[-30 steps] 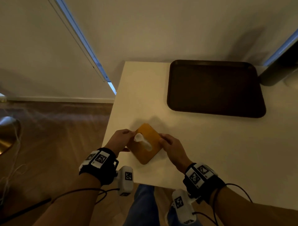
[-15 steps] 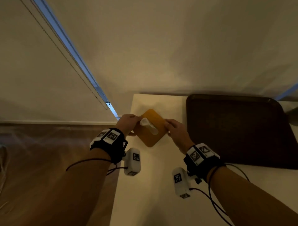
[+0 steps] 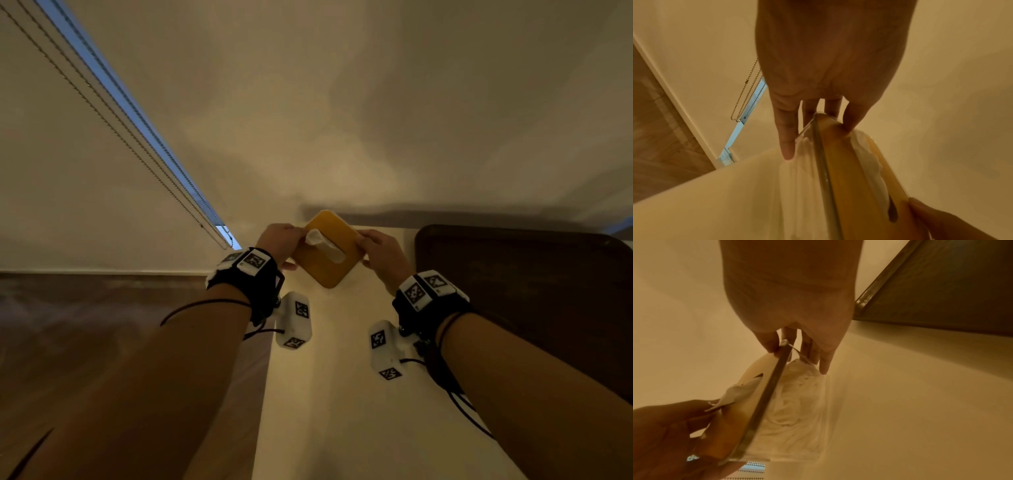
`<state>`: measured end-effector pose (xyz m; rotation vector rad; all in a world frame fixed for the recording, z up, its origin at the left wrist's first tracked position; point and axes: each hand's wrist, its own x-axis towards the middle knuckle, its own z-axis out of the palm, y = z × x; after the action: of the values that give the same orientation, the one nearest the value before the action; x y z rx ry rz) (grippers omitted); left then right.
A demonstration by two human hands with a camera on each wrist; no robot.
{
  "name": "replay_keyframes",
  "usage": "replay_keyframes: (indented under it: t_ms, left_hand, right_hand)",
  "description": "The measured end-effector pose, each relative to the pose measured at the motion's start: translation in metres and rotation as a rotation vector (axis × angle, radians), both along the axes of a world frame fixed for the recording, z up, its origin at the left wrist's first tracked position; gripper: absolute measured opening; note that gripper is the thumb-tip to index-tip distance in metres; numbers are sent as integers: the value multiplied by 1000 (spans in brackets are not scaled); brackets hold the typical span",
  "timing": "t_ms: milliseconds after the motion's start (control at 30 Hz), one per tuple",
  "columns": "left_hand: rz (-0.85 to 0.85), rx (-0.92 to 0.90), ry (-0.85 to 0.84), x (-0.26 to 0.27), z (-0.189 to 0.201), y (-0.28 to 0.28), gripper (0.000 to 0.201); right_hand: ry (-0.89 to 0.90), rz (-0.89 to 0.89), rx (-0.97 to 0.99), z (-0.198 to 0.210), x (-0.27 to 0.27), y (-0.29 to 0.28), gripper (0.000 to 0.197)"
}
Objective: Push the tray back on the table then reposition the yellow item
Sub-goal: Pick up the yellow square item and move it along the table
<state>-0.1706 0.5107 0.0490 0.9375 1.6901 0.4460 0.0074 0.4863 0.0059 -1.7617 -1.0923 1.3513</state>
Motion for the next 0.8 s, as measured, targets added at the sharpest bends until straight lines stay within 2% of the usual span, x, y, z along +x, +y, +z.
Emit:
replay_keyframes:
  t_ms: [133, 233, 333, 433, 533, 600, 800]
  left_hand:
    - [89, -8, -77, -1, -5, -3, 21]
    - [270, 39, -120, -5, -15, -21, 34]
    - [466, 85, -191, -1, -24, -59, 31]
    - [459, 65, -278, 15, -30, -90, 33]
    - [428, 97, -174, 25, -36, -89, 36]
    - [415, 115, -137, 24, -45, -82, 31]
    - [330, 156, -77, 14, -22, -64, 41]
  right_hand:
    - [-26, 19, -5, -5, 2, 4, 32]
    - [-90, 22, 42, -6, 3, 0, 32]
    - [-133, -47, 113, -3, 6, 0, 32]
    - [-115, -39, 146, 0, 5, 2, 31]
    - [-126, -13, 158, 1, 4, 1, 28]
    - [-126, -26, 153, 0, 3, 0, 26]
    - [-104, 8, 135, 0, 4, -4, 25]
